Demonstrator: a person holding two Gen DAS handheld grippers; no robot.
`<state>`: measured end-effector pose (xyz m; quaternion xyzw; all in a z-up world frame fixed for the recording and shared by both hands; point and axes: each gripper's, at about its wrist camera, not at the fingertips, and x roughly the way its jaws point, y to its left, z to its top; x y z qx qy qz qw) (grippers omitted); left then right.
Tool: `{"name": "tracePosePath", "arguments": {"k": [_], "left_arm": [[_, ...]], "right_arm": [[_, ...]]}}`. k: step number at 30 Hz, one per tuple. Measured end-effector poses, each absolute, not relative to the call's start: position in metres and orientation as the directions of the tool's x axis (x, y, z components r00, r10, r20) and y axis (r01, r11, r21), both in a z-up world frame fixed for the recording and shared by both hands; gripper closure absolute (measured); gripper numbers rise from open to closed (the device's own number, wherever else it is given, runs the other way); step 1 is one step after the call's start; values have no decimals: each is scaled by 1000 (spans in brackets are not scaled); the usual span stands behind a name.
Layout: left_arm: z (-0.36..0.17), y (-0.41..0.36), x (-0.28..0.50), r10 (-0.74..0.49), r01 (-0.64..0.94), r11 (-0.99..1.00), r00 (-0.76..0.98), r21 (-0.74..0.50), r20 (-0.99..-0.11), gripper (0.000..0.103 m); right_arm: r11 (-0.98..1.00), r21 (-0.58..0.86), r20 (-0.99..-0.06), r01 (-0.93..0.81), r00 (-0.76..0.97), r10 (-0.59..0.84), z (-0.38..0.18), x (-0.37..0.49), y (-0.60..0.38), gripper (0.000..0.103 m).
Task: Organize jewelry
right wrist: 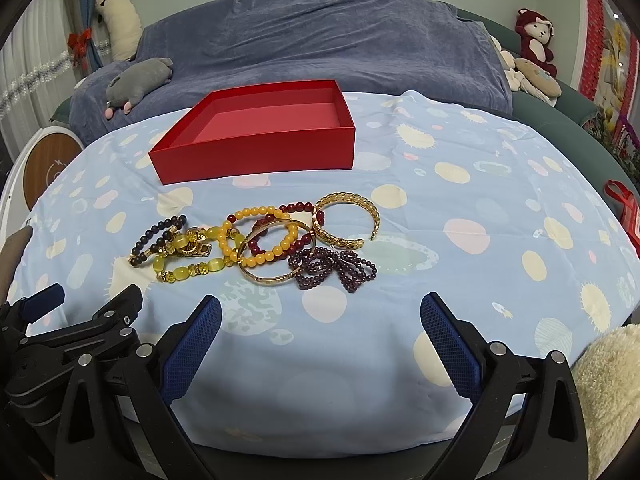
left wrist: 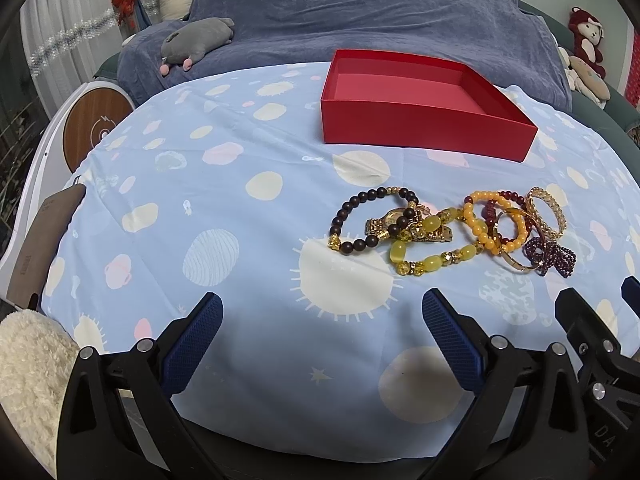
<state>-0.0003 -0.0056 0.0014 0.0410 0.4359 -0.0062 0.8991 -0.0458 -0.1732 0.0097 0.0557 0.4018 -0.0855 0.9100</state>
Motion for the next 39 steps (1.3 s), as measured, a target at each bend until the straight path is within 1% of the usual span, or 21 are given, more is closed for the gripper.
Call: {"name": "tracePosePath", "arguments": {"k": [39], "left_arm": [[2, -8, -3, 12, 53, 997, 624, 58, -782, 9]], "right_arm": [[979, 31, -735, 200, 669, -114, 12, -46, -173, 7]]}}
